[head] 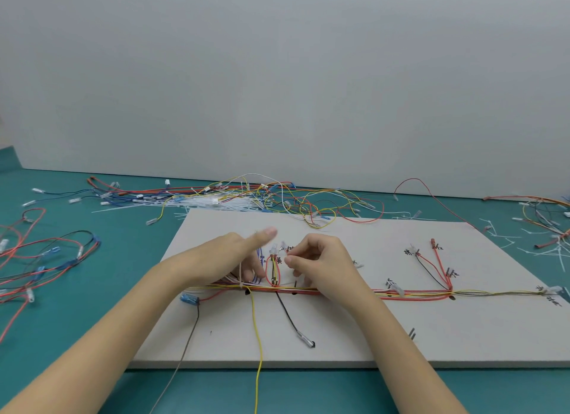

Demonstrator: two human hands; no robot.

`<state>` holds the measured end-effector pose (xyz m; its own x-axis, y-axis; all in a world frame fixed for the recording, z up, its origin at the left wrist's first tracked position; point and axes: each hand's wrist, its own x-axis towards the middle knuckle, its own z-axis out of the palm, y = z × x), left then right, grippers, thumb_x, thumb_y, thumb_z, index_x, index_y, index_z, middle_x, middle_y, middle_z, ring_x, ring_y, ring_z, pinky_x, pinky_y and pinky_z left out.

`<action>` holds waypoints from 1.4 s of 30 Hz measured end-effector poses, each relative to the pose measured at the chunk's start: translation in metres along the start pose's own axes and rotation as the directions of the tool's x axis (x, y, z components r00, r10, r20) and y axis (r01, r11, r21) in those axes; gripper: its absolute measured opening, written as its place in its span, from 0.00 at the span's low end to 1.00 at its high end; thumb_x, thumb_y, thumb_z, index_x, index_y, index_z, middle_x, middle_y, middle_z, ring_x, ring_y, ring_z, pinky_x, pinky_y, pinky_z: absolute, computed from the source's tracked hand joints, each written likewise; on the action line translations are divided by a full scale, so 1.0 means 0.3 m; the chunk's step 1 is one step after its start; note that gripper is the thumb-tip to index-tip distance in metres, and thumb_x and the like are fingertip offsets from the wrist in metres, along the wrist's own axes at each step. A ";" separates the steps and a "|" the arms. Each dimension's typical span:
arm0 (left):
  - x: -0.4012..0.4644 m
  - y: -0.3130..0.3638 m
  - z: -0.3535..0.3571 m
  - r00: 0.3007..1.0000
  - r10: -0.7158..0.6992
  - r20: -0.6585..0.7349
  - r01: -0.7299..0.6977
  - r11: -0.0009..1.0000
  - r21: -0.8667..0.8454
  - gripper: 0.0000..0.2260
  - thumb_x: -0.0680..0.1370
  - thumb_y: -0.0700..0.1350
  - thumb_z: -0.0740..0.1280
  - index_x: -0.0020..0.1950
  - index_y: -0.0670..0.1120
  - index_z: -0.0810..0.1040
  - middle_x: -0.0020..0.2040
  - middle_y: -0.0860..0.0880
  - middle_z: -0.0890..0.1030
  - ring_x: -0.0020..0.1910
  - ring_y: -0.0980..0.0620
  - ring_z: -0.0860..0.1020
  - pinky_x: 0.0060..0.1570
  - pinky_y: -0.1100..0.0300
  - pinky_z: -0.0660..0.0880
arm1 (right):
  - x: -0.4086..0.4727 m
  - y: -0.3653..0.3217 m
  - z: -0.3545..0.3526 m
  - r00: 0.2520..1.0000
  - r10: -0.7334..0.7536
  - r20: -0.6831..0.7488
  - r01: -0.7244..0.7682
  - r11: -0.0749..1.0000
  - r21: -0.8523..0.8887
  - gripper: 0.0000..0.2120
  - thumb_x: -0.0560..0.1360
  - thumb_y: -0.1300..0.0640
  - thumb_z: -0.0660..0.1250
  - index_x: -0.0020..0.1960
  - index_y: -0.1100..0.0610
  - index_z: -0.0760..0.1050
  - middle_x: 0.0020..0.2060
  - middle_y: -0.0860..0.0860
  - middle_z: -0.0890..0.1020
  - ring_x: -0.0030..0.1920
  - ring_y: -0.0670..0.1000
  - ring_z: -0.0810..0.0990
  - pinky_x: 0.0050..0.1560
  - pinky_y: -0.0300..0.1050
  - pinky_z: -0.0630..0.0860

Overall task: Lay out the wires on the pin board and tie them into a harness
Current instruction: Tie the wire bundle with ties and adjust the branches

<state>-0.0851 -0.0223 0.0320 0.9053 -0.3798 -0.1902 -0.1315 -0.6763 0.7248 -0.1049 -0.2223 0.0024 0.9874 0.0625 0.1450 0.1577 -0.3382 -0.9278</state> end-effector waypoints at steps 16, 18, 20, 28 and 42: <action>0.016 -0.059 -0.013 0.997 0.070 0.020 -0.070 0.997 0.015 0.02 0.71 0.48 0.76 0.39 0.54 0.86 0.38 0.52 0.86 0.36 0.58 0.81 0.48 0.56 0.78 | 0.010 -0.011 -0.024 0.971 0.193 -0.139 -0.156 0.957 0.244 0.04 0.71 0.71 0.71 0.40 0.66 0.77 0.30 0.59 0.81 0.35 0.58 0.78 0.37 0.48 0.75; 0.019 -0.053 -0.007 0.997 0.076 -0.033 -0.074 0.995 0.060 0.04 0.72 0.46 0.76 0.38 0.54 0.86 0.38 0.53 0.86 0.36 0.58 0.81 0.47 0.54 0.79 | 0.011 -0.011 -0.019 0.972 0.206 -0.115 -0.172 0.952 0.254 0.03 0.71 0.70 0.72 0.42 0.67 0.77 0.29 0.58 0.81 0.35 0.58 0.77 0.38 0.50 0.74; 0.020 -0.049 -0.004 0.995 0.075 -0.065 -0.068 0.993 0.093 0.04 0.72 0.46 0.76 0.38 0.55 0.86 0.38 0.53 0.85 0.37 0.55 0.81 0.48 0.53 0.79 | 0.011 -0.012 -0.020 0.969 0.221 -0.108 -0.185 0.945 0.268 0.04 0.71 0.70 0.72 0.40 0.65 0.77 0.28 0.56 0.81 0.35 0.58 0.78 0.40 0.51 0.75; 0.019 -0.034 0.019 0.986 0.086 -0.140 -0.050 0.968 0.247 0.07 0.70 0.45 0.76 0.32 0.54 0.84 0.33 0.55 0.84 0.30 0.63 0.78 0.36 0.65 0.77 | 0.010 -0.012 -0.023 0.963 0.253 -0.093 -0.211 0.923 0.322 0.05 0.71 0.71 0.71 0.39 0.65 0.77 0.29 0.58 0.81 0.31 0.53 0.80 0.36 0.41 0.79; 0.030 -0.003 0.079 0.987 0.122 -0.109 -0.046 0.847 0.530 0.07 0.77 0.40 0.61 0.45 0.38 0.78 0.45 0.42 0.80 0.43 0.44 0.75 0.44 0.52 0.74 | 0.005 -0.018 -0.022 0.964 0.265 -0.038 -0.233 0.902 0.362 0.05 0.70 0.67 0.73 0.46 0.67 0.80 0.34 0.59 0.82 0.32 0.51 0.82 0.36 0.40 0.78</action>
<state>-0.0862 -0.0401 0.0141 0.9211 -0.3883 -0.0270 -0.3670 -0.8896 0.2719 -0.1042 -0.2266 0.0098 0.9936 -0.0649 -0.0926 -0.0915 0.0201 -0.9956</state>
